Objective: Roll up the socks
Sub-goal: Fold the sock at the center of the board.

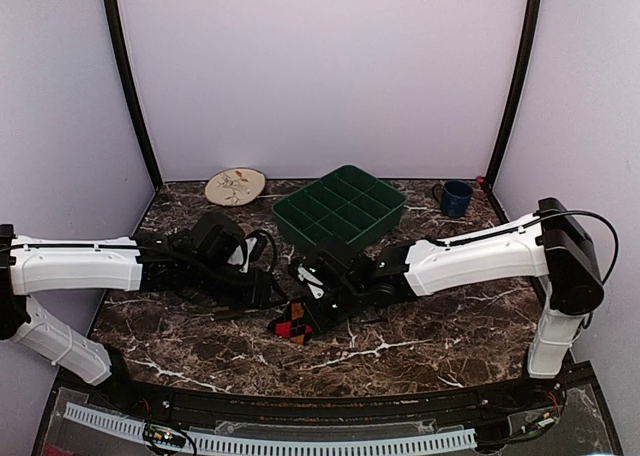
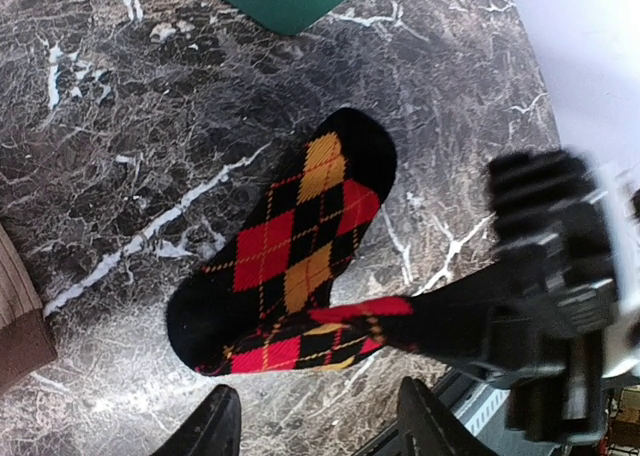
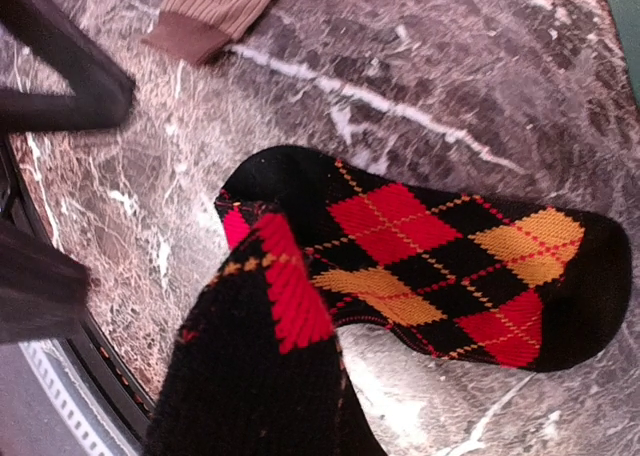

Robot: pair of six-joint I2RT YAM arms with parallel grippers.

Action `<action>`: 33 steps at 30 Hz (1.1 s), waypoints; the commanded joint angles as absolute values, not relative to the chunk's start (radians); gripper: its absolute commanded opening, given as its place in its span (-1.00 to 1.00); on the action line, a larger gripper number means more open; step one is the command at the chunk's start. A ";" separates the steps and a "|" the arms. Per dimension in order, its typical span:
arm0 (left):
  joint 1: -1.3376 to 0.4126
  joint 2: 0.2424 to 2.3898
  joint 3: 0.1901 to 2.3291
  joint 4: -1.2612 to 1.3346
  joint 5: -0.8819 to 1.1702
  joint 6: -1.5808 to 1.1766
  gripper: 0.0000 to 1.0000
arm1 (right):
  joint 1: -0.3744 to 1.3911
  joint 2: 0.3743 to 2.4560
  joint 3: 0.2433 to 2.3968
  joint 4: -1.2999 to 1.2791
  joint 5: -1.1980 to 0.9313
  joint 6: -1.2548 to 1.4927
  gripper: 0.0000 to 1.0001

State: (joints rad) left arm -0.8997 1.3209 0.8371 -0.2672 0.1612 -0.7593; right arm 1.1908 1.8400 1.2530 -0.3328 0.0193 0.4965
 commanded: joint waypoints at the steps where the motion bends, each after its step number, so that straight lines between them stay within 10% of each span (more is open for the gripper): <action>1: -0.900 1.368 0.882 -0.272 0.141 -0.721 0.12 | 1.178 1.821 1.315 -0.324 -0.064 0.495 -0.96; 18: -0.753 1.506 0.960 -0.204 0.442 -0.660 -0.06 | 1.230 1.635 0.959 -0.200 -0.060 0.559 -0.96; 33: -0.850 1.738 1.148 -0.361 0.701 -0.452 -0.88 | 1.382 1.565 0.882 -0.189 0.160 0.603 -1.00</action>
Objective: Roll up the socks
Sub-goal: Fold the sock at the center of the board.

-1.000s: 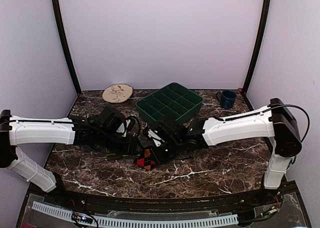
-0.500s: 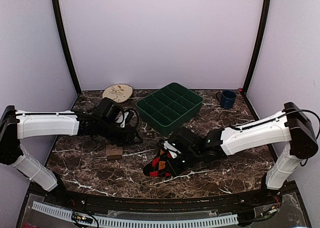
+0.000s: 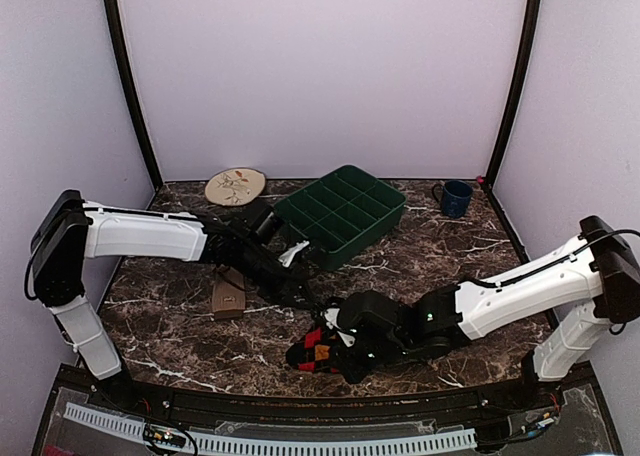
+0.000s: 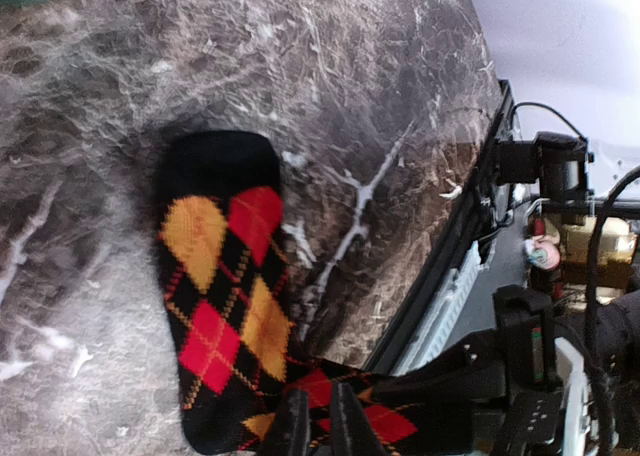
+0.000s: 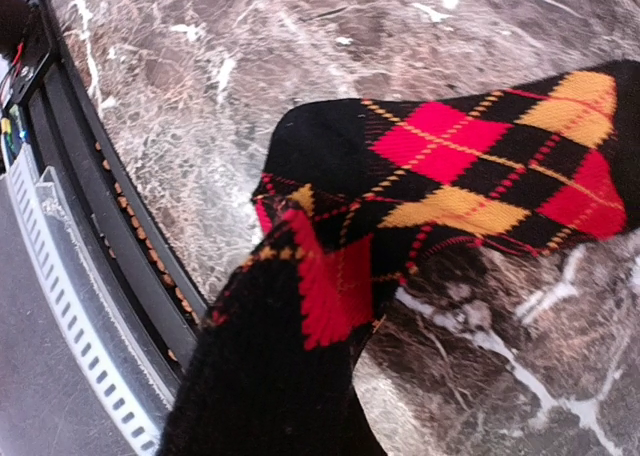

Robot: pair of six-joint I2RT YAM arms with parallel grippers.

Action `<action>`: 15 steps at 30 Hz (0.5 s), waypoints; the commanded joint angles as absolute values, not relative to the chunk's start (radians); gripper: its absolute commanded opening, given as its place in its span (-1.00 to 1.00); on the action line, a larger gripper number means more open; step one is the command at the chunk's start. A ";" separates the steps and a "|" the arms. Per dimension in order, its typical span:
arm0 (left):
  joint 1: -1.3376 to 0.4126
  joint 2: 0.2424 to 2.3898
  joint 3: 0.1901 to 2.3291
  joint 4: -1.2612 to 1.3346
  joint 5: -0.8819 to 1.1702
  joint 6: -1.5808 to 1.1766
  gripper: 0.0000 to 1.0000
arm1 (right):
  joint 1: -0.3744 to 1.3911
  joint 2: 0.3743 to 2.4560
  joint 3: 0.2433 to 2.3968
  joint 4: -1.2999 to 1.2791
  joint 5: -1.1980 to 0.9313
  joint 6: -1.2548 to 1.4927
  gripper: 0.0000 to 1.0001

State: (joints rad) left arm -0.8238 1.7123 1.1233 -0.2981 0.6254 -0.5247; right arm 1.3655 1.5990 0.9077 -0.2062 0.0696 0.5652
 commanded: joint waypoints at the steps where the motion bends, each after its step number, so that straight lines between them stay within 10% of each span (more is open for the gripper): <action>1: -0.860 1.747 1.152 -0.362 0.710 -0.442 -0.99 | 1.386 1.564 0.875 -0.188 0.169 0.610 -1.00; 15: -0.936 1.893 1.163 -0.363 0.854 -0.401 -1.00 | 1.399 1.530 0.891 -0.191 0.246 0.620 -1.00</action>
